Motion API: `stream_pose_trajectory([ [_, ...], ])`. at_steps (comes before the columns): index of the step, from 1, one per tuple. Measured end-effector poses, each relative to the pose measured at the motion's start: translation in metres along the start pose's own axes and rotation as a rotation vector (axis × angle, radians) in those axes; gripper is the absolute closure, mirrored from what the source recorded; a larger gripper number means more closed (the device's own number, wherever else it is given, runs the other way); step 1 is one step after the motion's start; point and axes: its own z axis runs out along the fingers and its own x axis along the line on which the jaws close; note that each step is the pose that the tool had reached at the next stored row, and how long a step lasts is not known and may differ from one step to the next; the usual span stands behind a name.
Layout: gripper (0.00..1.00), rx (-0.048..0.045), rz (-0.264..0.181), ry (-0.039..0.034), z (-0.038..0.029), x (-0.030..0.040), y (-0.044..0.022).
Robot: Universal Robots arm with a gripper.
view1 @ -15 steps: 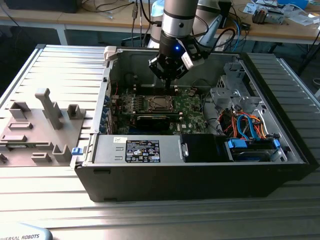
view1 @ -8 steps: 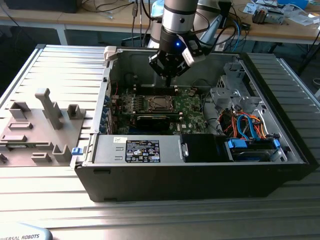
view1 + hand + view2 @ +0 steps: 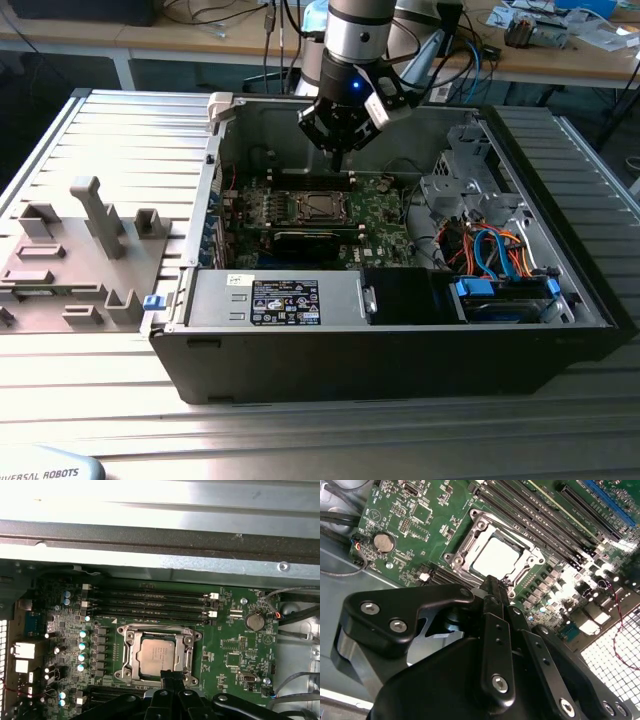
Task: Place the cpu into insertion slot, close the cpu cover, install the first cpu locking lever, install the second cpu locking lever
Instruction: 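Install the first cpu locking lever, then install the second cpu locking lever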
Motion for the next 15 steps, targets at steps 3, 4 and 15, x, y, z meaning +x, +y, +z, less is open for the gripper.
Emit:
stream_pose_trajectory([
  [3,0.89,-0.0004,0.000,0.0000,0.0000,0.0000,0.0000],
  [4,0.89,-0.0006,0.000,-0.0001,0.0000,0.0000,0.0000],
  [15,0.89,-0.0050,0.000,-0.0003,0.0003,0.0005,-0.0073],
])
